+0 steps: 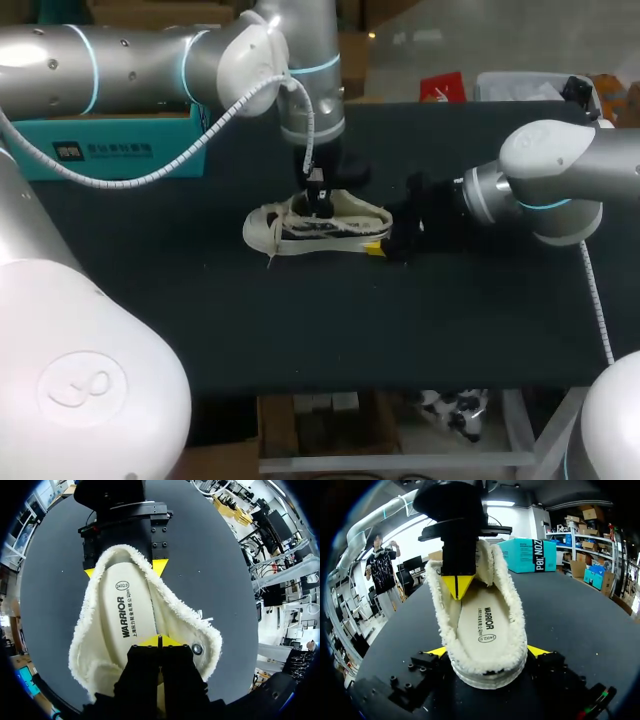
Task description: Open the shoe tongue, take the insole out of the shoe, put the insole back into the shoe, and pack the shoe into the shoebox
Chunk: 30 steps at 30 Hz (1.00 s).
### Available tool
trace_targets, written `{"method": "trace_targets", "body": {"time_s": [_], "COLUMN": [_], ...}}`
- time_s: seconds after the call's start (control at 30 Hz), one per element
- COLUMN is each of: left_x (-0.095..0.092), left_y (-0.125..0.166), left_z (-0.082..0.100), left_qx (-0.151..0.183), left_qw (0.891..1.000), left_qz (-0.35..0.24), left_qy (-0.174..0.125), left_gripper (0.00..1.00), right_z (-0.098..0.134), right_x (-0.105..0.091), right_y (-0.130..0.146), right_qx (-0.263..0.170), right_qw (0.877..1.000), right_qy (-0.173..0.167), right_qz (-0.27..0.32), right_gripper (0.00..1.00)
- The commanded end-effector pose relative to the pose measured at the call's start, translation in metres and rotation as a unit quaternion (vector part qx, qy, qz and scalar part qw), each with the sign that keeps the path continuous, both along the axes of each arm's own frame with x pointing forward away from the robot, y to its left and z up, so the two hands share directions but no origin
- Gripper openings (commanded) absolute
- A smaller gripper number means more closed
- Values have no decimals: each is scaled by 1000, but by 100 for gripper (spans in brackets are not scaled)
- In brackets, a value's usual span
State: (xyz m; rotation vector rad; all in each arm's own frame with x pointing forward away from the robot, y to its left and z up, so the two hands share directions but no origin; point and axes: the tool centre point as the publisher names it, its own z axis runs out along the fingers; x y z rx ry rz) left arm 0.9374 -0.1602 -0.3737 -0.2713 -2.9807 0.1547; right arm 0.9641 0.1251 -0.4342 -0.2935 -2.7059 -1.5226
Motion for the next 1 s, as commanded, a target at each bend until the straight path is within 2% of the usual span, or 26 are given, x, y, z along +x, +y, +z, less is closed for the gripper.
{"method": "trace_targets", "body": {"time_s": [0.03, 0.17, 0.43, 0.8, 1.0], "left_x": [-4, -6, -3, -6, -5], "left_y": [-3, -3, -3, 0, 2], "left_z": [-12, -23, -35, -52, -55], "left_qx": [8, 7, 5, 7, -2], "left_qw": [1000, 1000, 999, 999, 998], "left_qz": [3, 13, 32, 30, 37], "left_qy": [1, -1, -32, -37, -49], "left_gripper": [0, 0, 0, 0, 5], "right_z": [-12, -12, -12, -12, -12], "right_x": [3, 3, 3, 3, 3], "right_y": [-1, -1, -1, -1, -1], "right_qx": [1, 1, 1, 1, 1], "right_qw": [1000, 1000, 1000, 1000, 1000], "right_qy": [1, 1, 1, 1, 1], "right_qz": [1, 1, 1, 1, 1], "right_gripper": [0, 0, 0, 0, 0]}}
